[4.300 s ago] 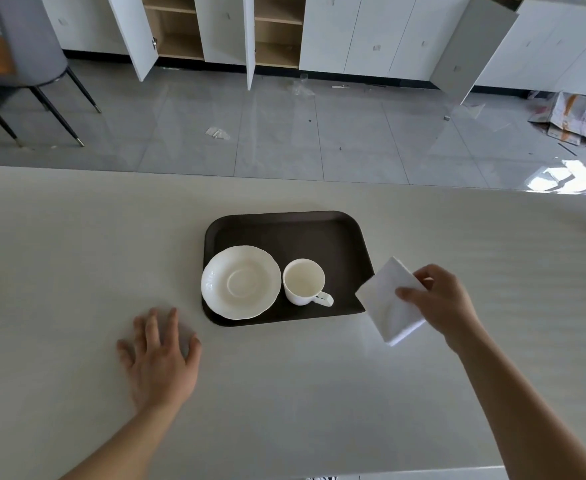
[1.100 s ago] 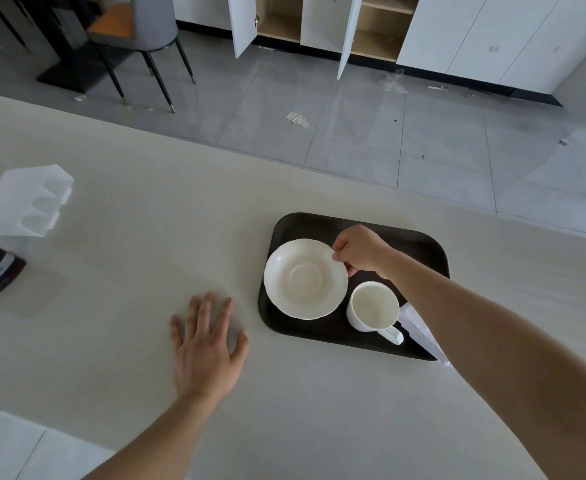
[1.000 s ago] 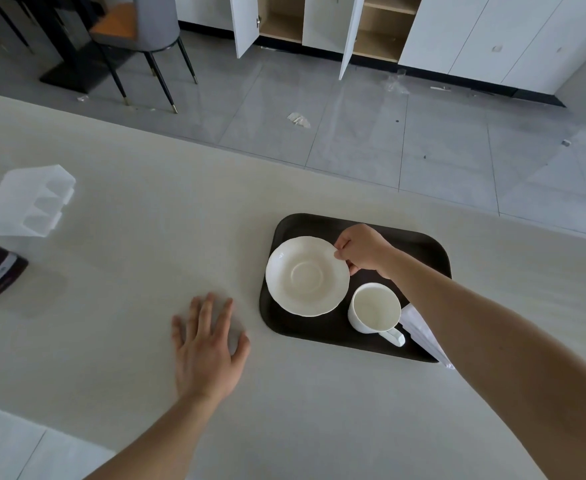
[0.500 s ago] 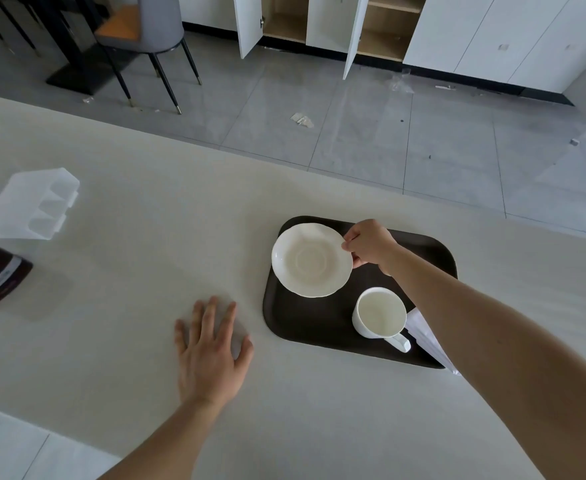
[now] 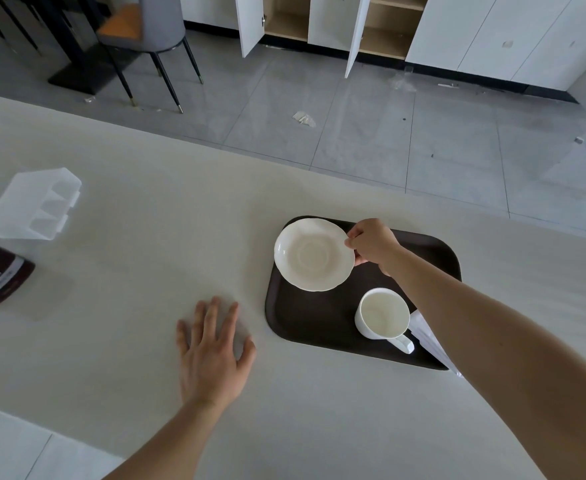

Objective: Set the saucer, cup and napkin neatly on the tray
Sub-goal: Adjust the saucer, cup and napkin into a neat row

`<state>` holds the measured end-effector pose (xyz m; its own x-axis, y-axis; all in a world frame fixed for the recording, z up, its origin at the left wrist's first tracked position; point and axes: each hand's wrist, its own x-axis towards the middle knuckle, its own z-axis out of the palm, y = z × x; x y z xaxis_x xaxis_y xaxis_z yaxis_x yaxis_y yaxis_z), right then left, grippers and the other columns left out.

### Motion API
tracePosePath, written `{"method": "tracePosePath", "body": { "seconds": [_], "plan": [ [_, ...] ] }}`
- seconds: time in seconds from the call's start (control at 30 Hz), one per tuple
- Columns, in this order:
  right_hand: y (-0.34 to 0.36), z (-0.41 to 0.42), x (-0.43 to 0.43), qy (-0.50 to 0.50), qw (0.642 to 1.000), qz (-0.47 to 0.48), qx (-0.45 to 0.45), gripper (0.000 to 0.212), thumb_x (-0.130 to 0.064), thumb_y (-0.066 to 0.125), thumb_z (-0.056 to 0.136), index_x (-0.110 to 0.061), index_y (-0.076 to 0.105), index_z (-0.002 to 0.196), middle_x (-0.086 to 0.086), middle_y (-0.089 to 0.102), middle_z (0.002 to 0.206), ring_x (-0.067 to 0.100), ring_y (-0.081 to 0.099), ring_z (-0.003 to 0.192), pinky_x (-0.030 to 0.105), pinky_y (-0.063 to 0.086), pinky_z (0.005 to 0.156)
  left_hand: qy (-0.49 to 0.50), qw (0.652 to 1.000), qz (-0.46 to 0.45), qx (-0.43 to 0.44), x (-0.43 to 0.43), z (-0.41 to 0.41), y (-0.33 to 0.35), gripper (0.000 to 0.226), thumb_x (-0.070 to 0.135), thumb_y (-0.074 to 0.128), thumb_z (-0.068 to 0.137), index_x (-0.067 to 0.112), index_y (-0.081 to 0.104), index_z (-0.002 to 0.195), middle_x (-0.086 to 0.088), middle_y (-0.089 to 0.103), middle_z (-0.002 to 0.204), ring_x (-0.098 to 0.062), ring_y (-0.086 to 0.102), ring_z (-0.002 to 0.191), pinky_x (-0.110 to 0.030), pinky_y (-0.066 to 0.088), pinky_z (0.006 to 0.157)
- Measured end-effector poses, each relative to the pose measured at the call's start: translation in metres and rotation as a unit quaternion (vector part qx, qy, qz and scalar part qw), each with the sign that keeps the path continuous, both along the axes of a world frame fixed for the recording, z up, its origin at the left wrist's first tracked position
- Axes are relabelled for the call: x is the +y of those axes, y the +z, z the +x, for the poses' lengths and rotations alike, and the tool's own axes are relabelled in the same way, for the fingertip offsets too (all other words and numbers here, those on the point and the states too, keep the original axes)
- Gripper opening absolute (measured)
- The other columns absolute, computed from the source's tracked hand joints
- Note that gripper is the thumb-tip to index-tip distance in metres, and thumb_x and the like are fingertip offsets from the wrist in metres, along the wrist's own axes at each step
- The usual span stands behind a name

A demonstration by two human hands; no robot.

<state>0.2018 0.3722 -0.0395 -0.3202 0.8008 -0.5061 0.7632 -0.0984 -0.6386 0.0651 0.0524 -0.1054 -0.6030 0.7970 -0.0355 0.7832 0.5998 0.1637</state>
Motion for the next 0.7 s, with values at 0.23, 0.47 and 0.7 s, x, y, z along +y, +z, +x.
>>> {"method": "tracePosePath", "body": {
  "seconds": [0.23,0.47,0.7],
  "plan": [
    [0.002,0.006,-0.002,0.007,1.0,-0.009,0.015,0.005,-0.011,0.065,0.093,-0.009,0.067,0.096,0.013,0.075,0.093,0.026,0.076,0.067,0.04,0.064,0.076,0.0,1.0,0.004,0.002,-0.001,0.001,0.0,0.066,0.054,0.038,0.085,0.024,0.047,0.144,-0.011,0.041,0.154,-0.034,0.029,0.146,-0.057,0.015,0.119],
    [0.018,0.042,-0.014,0.015,0.994,0.107,0.005,0.01,-0.021,0.063,0.091,-0.016,0.07,0.085,0.007,0.075,0.074,0.022,0.074,0.061,0.04,0.062,0.075,0.0,1.0,0.006,-0.003,0.0,0.0,-0.003,0.066,0.053,0.039,0.085,0.024,0.047,0.144,-0.011,0.041,0.154,-0.033,0.029,0.146,-0.059,0.017,0.119],
    [0.046,0.13,-0.065,-0.087,0.986,0.115,0.079,0.024,-0.003,0.06,0.087,-0.022,0.073,0.077,0.002,0.073,0.068,0.023,0.07,0.059,0.038,0.059,0.065,-0.005,1.0,0.017,0.009,-0.001,0.0,-0.003,0.064,0.052,0.039,0.085,0.023,0.049,0.141,-0.012,0.043,0.151,-0.034,0.031,0.144,-0.06,0.019,0.117]
  ]
}}
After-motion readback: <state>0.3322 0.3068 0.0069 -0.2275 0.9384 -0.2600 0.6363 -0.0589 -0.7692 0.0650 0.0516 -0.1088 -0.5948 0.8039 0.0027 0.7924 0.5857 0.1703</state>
